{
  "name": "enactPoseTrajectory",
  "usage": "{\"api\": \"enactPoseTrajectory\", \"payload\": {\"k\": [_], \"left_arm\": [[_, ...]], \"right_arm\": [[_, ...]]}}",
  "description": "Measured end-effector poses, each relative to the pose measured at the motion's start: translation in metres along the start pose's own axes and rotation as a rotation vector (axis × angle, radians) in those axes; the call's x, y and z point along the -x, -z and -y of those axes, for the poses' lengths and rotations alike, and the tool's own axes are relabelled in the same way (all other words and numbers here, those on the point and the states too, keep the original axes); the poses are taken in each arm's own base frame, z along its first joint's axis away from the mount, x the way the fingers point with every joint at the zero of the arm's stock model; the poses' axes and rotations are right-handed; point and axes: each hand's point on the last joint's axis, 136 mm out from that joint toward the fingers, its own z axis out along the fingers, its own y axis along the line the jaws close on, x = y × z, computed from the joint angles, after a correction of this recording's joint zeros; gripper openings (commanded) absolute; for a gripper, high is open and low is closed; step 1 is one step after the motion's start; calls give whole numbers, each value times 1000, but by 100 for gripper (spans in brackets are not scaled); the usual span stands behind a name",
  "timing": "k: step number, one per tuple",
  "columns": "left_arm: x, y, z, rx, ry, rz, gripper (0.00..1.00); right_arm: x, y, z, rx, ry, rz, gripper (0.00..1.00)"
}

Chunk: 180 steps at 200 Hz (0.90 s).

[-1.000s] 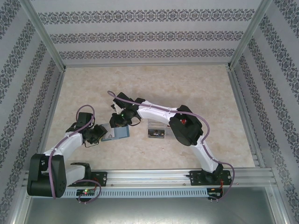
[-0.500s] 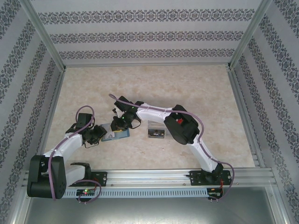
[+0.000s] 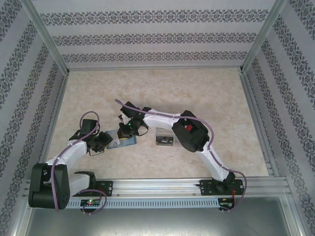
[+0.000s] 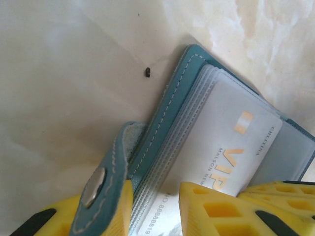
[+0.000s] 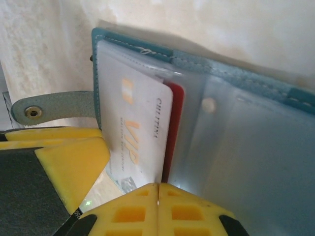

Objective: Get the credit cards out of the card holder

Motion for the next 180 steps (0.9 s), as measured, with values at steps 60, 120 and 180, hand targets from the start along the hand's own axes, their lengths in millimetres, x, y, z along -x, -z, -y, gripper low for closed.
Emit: {"api": "enactPoseTrajectory", "payload": {"k": [60, 120, 180], "left_arm": [[1, 0, -1, 7, 1, 3, 28], [0, -2, -2, 17, 4, -6, 23], [0, -3, -2, 21, 3, -15, 20]], "right_arm": [[-1, 1, 14, 9, -17, 6, 0], [-2, 9, 21, 6, -34, 13, 12], [1, 9, 16, 26, -41, 21, 21]]}}
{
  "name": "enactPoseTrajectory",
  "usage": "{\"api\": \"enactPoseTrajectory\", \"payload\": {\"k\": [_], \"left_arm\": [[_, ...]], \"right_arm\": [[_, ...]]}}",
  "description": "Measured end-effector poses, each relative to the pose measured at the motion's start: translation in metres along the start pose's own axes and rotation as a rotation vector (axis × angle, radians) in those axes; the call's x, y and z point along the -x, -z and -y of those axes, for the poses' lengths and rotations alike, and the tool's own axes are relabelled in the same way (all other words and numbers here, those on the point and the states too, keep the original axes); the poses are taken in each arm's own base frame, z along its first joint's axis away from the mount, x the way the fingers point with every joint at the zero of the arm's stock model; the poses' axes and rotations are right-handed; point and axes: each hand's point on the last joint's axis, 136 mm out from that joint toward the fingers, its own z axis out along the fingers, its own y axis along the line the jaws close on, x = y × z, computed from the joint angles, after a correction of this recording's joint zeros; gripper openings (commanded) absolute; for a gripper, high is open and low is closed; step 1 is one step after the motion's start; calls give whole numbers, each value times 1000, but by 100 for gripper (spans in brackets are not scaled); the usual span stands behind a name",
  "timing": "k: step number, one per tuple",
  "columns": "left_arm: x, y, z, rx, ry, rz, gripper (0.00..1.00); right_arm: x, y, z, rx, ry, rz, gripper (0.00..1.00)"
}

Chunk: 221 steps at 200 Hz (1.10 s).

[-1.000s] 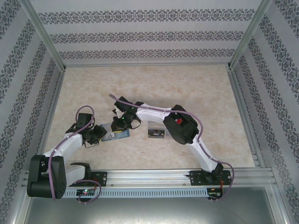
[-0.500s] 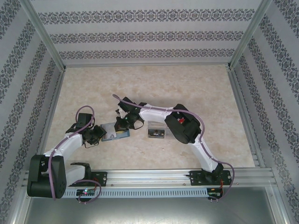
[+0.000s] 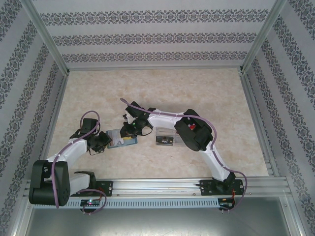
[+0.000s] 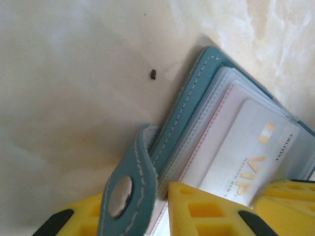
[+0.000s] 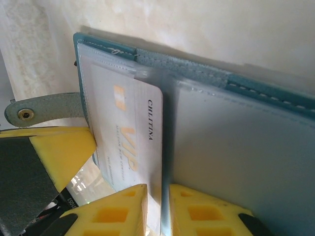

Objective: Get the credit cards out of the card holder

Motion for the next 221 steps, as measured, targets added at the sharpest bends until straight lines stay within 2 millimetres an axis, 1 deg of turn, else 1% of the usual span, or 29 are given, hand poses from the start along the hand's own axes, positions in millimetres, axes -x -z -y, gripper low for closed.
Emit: {"api": "enactPoseTrajectory", "payload": {"k": [11, 58, 79, 114, 189, 221], "left_arm": [[0, 0, 0, 0, 0, 0, 18], [0, 0, 0, 1, 0, 0, 17], [0, 0, 0, 1, 0, 0, 17], [1, -1, 1, 7, 0, -7, 10], [2, -2, -1, 36, 7, -23, 8], [2, -2, -1, 40, 9, -26, 8]], "right_arm": [[1, 0, -1, 2, -4, 2, 21], [3, -2, -2, 10, -11, 0, 20], [4, -3, -2, 10, -14, 0, 13], [5, -5, -2, 13, -18, 2, 2], [8, -3, 2, 13, -24, 10, 1], [7, 3, 7, 11, -23, 17, 1]]}}
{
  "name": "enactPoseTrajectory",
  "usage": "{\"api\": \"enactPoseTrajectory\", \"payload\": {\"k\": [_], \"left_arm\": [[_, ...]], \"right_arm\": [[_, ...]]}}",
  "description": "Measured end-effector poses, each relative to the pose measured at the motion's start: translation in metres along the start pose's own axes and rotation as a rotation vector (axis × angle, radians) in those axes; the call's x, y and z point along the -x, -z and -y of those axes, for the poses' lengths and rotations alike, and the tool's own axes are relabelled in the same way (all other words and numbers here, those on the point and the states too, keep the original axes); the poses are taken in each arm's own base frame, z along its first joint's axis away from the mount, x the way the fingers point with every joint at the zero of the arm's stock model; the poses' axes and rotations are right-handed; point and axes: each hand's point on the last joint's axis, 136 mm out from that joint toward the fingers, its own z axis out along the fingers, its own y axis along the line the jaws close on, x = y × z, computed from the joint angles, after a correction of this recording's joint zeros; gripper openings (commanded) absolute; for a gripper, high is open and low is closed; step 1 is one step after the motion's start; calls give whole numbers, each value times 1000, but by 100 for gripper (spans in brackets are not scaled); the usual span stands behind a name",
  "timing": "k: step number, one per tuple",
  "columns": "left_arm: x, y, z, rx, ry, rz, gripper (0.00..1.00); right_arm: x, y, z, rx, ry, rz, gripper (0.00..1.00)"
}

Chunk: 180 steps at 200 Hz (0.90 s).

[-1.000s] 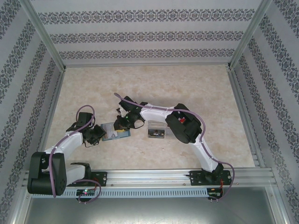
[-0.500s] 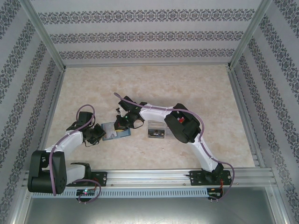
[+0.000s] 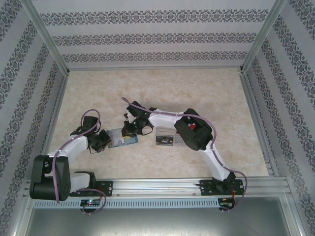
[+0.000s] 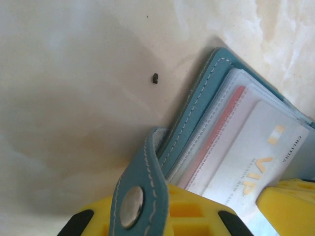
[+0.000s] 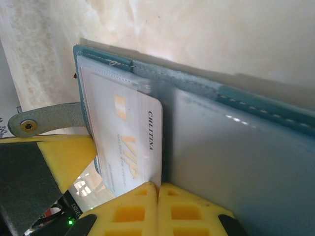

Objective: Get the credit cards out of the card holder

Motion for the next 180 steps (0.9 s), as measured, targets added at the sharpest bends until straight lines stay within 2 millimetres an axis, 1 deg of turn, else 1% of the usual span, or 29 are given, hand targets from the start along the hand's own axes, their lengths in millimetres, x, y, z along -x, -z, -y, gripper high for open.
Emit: {"api": "enactPoseTrajectory", "payload": {"k": [44, 107, 128, 180], "left_arm": [[0, 0, 0, 1, 0, -2, 8], [0, 0, 0, 2, -2, -2, 8], [0, 0, 0, 2, -2, -2, 8], [0, 0, 0, 2, -3, -2, 8]], "right_arm": [[3, 10, 8, -9, -10, 13, 0], [4, 12, 11, -13, 5, 12, 0], [5, 15, 14, -14, -2, 11, 0], [0, 20, 18, -30, -12, 20, 0]]}}
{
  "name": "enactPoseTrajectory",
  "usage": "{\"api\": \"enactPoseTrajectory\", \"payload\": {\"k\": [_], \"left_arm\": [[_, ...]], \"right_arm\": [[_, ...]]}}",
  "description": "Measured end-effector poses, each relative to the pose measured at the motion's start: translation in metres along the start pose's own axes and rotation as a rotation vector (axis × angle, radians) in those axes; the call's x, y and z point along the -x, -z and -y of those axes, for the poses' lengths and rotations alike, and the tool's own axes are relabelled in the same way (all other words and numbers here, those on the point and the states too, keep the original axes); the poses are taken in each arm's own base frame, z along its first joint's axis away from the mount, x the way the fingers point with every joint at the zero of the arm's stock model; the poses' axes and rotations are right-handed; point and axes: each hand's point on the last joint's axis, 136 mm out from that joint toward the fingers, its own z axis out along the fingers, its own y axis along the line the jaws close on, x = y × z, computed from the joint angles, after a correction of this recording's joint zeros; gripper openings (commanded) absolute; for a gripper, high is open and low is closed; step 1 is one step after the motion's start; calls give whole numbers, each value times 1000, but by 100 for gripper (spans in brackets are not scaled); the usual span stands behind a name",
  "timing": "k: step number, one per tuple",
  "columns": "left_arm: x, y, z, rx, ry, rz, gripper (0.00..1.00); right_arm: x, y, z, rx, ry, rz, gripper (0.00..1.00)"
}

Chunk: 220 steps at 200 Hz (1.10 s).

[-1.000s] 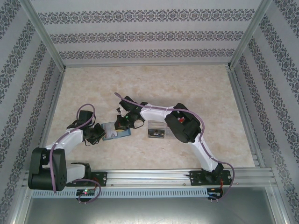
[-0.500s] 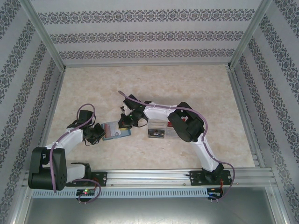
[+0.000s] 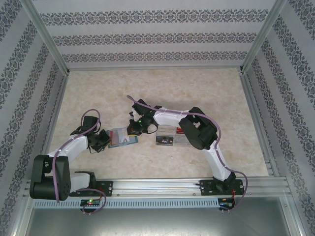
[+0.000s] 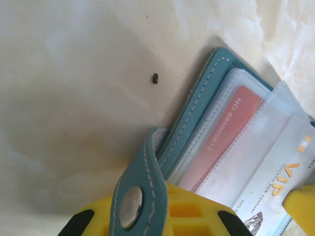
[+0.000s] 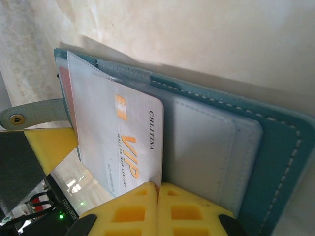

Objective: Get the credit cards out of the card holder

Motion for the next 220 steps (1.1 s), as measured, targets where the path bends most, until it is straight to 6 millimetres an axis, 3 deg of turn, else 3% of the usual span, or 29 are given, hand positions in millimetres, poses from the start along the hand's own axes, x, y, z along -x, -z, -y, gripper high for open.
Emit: {"api": "enactPoseTrajectory", "payload": {"k": [155, 220], "left_arm": [[0, 0, 0, 2, 0, -1, 7], [0, 0, 0, 2, 0, -1, 9]], "right_arm": [[-4, 15, 8, -38, -41, 67, 0], [3, 43, 1, -41, -37, 113, 0]]}}
